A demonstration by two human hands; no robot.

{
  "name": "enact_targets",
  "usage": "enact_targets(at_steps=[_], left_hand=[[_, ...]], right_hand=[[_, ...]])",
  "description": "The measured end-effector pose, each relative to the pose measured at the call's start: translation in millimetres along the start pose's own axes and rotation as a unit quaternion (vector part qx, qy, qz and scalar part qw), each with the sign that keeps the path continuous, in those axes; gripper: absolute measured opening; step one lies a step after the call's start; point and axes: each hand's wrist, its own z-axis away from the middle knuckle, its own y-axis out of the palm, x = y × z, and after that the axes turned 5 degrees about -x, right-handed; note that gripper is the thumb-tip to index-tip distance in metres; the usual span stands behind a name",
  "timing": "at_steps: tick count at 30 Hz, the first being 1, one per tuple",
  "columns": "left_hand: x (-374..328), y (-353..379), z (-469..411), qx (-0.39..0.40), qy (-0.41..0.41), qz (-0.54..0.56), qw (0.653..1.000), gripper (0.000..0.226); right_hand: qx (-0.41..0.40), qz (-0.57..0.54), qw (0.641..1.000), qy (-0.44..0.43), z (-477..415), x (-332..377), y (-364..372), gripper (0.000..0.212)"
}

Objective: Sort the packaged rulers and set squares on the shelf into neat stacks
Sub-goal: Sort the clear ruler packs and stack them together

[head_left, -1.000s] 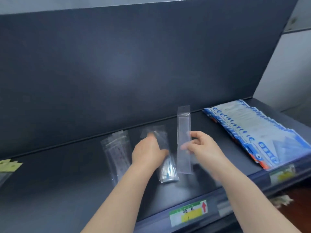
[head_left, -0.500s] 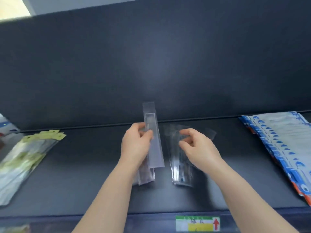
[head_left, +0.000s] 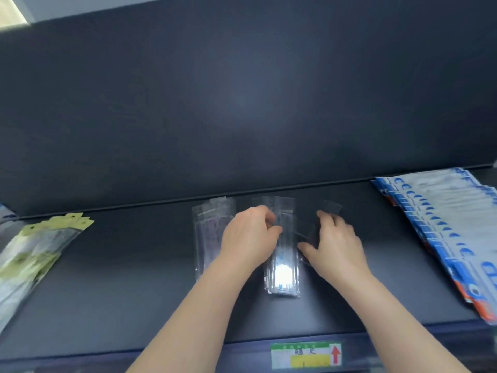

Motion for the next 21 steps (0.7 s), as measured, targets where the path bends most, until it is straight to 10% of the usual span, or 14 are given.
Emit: enact_targets(at_steps=[7,21], left_hand=[[-32.4,34.1,-13.3,0.075,0.005,-0.032,0.997,0.012],[-56.7,65.3,-10.3,0.096,-0.092,0.25,0.959,0.029]], right_hand=[[0.037,-0.089,0.995,0.023,4.8,-23.8,-14.9,0.099],[0.073,-0.277,0.952,0.107,0.5,-47.5,-24.1,0.105]])
